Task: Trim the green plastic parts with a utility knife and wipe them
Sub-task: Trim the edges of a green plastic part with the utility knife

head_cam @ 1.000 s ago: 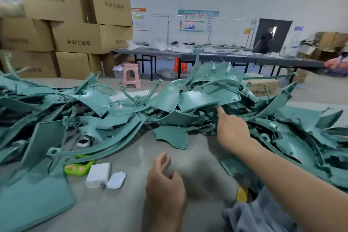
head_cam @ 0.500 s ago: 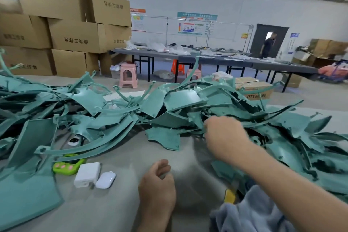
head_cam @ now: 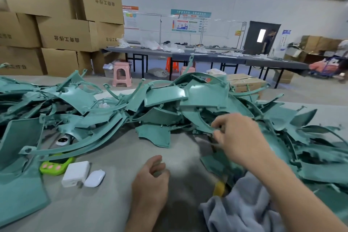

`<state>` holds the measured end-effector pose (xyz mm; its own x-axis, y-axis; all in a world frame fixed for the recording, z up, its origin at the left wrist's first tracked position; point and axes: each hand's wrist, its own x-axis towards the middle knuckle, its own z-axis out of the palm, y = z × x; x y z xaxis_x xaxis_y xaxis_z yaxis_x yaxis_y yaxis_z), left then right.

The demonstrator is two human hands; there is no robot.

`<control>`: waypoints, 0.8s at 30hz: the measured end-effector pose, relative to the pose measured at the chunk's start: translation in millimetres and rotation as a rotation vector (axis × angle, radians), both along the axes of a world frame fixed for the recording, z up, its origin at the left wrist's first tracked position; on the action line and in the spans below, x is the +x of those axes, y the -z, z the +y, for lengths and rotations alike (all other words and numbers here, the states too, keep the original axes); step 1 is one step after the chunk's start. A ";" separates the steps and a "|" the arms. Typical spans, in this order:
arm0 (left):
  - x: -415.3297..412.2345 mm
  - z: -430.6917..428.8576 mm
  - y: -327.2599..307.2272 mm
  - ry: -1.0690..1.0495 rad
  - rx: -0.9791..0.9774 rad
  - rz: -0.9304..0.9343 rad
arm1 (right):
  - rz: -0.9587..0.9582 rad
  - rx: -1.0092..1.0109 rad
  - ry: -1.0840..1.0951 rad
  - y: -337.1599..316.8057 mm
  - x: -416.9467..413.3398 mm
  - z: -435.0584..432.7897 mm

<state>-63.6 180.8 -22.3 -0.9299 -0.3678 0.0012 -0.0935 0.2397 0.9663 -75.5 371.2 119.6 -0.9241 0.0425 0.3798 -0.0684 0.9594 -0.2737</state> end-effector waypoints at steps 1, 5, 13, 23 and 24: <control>0.1 -0.2 -0.3 0.005 0.001 0.006 | -0.012 -0.022 -0.015 0.0 1.0 -0.4; 0.4 -1.1 -1.9 0.011 -0.004 0.038 | -0.204 0.127 -0.046 15.3 5.5 -11.9; 0.6 -0.8 -1.8 -0.001 -0.035 0.029 | 0.050 0.234 -0.066 -2.6 -29.2 -6.9; -0.8 -1.8 -0.9 0.021 -0.060 0.024 | 0.113 0.409 0.120 18.5 -47.9 -23.5; -0.5 -1.5 -0.8 0.024 -0.070 0.023 | 0.131 0.380 0.119 17.5 -49.8 -23.2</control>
